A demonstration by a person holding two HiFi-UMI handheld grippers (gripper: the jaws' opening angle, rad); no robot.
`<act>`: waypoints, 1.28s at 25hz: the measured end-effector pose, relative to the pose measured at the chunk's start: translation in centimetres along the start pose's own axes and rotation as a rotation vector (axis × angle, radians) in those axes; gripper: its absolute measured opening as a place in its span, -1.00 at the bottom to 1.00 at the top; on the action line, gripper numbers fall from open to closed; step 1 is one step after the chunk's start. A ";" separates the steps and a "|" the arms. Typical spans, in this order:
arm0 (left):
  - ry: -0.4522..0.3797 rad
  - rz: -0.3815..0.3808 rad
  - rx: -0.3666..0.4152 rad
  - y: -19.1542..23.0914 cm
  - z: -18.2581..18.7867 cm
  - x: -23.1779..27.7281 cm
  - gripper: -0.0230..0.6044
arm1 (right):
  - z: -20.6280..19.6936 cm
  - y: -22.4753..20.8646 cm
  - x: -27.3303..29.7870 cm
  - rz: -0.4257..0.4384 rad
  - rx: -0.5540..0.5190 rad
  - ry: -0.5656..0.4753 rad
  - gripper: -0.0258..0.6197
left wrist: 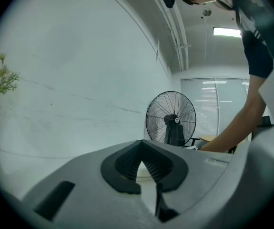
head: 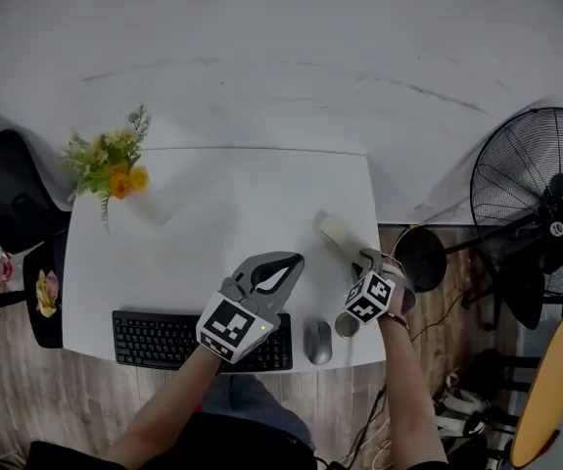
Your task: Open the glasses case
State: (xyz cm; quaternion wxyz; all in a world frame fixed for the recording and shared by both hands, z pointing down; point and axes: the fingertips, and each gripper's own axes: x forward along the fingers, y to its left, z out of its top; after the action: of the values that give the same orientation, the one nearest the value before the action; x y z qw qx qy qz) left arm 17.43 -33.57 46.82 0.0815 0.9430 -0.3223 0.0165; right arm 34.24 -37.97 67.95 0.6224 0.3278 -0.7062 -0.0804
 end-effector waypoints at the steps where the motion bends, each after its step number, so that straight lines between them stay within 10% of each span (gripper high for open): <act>1: 0.001 -0.001 -0.001 0.0 0.0 0.0 -0.90 | 0.0 0.0 0.0 0.001 0.000 0.001 -0.46; 32: 0.017 0.019 -0.013 1.0 -0.6 -0.1 -0.90 | -1.6 -8.2 0.6 -0.036 0.068 -0.003 -0.84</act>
State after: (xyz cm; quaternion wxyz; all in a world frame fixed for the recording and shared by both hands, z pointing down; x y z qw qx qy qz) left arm 16.82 -34.20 47.50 0.0901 0.9392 -0.3305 0.0234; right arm 38.73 -44.14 64.49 0.6083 0.3611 -0.7035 -0.0680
